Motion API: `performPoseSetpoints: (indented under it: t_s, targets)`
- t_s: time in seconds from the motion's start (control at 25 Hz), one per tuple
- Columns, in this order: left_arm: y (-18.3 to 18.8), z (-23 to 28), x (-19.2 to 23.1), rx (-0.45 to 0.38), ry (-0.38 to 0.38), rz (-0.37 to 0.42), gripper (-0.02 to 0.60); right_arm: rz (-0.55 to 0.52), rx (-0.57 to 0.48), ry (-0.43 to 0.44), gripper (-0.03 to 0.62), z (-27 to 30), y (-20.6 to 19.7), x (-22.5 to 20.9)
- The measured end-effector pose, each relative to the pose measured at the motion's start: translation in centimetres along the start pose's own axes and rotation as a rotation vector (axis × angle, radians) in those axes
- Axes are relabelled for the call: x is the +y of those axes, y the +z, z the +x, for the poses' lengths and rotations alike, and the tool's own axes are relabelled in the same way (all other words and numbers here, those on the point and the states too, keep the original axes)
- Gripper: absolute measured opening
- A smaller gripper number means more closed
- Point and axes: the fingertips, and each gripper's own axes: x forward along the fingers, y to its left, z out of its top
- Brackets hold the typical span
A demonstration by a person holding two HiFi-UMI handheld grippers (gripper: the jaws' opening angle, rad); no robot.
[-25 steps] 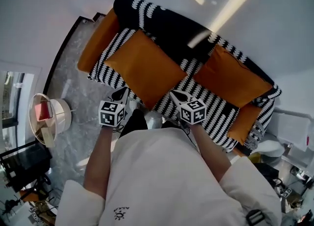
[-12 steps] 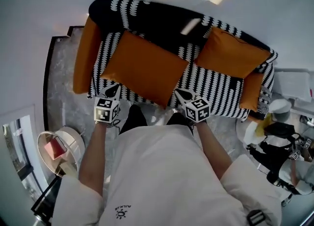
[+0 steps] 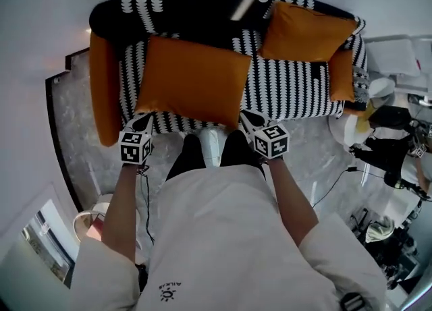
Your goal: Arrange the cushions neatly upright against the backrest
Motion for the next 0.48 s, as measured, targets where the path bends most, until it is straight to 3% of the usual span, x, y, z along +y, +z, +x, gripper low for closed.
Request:
performPoseSetpoints:
  t_s: [0.16, 0.36, 0.48]
  targets:
    - [-1.1, 2.5, 1.4, 0.053, 0.014, 0.023, 0.017, 0.019, 0.067, -0.086, 0.023, 1.0, -3.4, -2.2]
    - [-3.8, 7.4, 3.4, 0.147, 0.053, 0.123, 0.018, 0.044, 0.176, -0.143, 0.023, 5.6, -9.2, -5.8]
    - [-6.0, 9.9, 6.0, 0.195, 0.081, 0.110, 0.018, 0.079, 0.209, -0.170, 0.024, 8.4, -11.6, -8.0]
